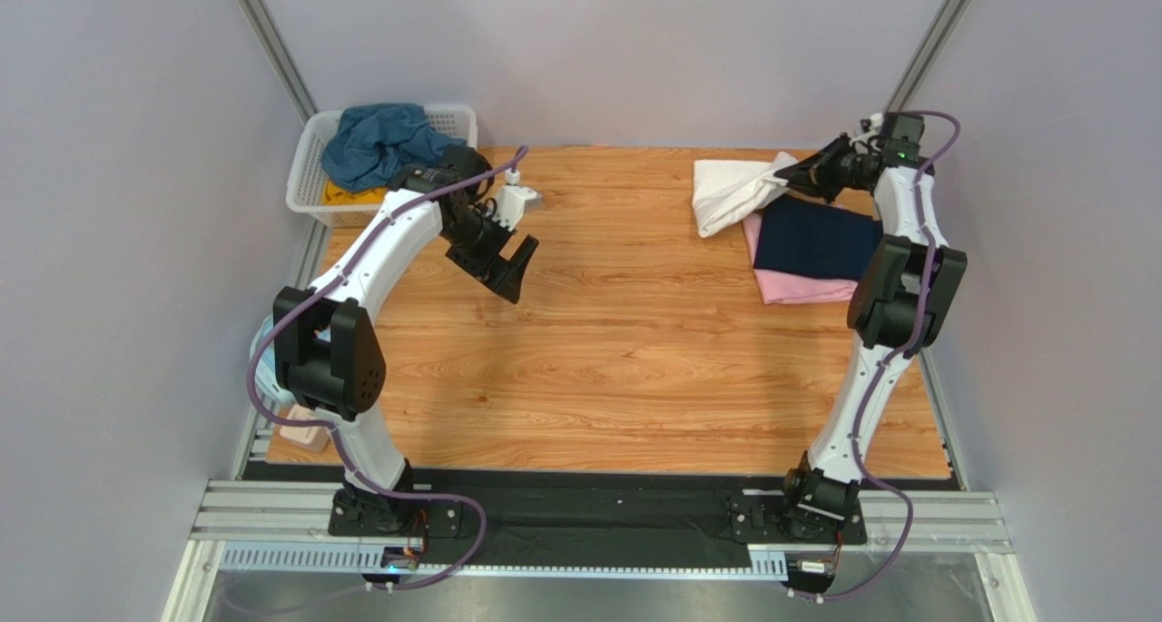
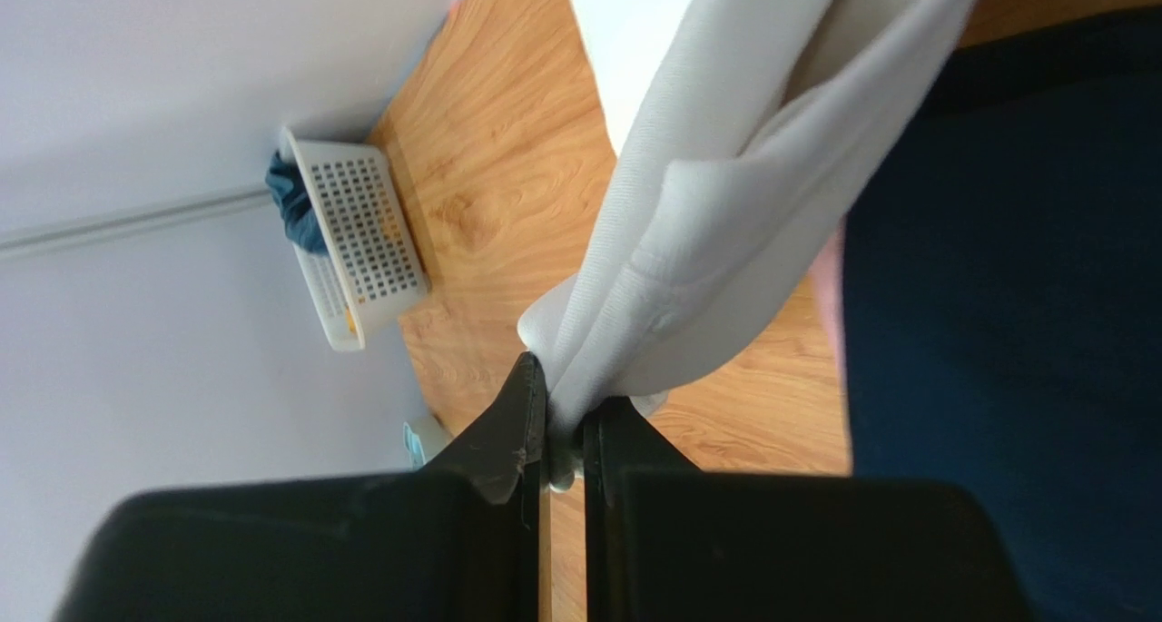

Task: Fold and stack the t-shirts
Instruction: Put the neatly folded tshirt into the corner of the board with the right arm

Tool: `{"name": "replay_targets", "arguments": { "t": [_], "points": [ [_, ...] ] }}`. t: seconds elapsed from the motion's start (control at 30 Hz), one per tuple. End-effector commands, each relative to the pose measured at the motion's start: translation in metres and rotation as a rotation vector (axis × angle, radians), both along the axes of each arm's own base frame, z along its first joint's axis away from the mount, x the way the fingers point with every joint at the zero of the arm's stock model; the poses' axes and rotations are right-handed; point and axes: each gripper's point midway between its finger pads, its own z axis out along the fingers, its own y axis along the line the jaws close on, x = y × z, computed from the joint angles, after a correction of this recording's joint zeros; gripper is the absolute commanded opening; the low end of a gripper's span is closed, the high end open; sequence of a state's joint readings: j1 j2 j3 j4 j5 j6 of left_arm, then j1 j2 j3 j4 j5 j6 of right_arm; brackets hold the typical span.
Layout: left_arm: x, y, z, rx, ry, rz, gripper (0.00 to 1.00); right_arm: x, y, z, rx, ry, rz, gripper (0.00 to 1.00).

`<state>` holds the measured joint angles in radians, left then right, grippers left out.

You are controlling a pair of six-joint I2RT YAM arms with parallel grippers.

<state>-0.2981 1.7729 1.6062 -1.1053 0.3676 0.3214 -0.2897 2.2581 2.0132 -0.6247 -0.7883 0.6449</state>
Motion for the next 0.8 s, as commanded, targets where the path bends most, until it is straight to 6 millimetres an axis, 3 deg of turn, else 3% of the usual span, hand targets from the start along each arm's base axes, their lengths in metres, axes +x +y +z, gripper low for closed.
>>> {"name": "replay_targets", "arguments": {
  "t": [0.0,0.07,0.1,0.13,0.27,0.47,0.77],
  "points": [
    [-0.003,-0.001,0.024,-0.033,-0.063,-0.029,1.0,0.017,-0.038,0.027,0.018,-0.069,-0.056,0.0],
    [-0.004,0.0,0.022,-0.029,-0.057,-0.028,1.0,0.022,-0.048,0.029,0.029,-0.075,-0.073,0.0],
    [-0.005,0.0,0.022,-0.03,-0.055,-0.024,1.0,0.026,-0.055,0.039,0.029,-0.104,-0.081,0.0],
    [-0.005,0.0,0.021,-0.03,-0.054,-0.026,1.0,0.029,-0.058,0.03,0.04,-0.09,-0.084,0.0],
    [-0.005,0.0,0.015,-0.027,-0.034,-0.017,1.0,0.033,-0.07,0.033,0.058,-0.098,-0.095,0.0],
    [-0.004,-0.004,0.006,-0.043,-0.002,-0.013,1.0,0.02,-0.07,0.056,0.035,-0.125,-0.091,0.0],
    [-0.012,-0.002,0.006,-0.048,-0.012,-0.015,1.0,-0.002,-0.087,0.096,0.047,-0.176,-0.135,0.0]
  ]
}}
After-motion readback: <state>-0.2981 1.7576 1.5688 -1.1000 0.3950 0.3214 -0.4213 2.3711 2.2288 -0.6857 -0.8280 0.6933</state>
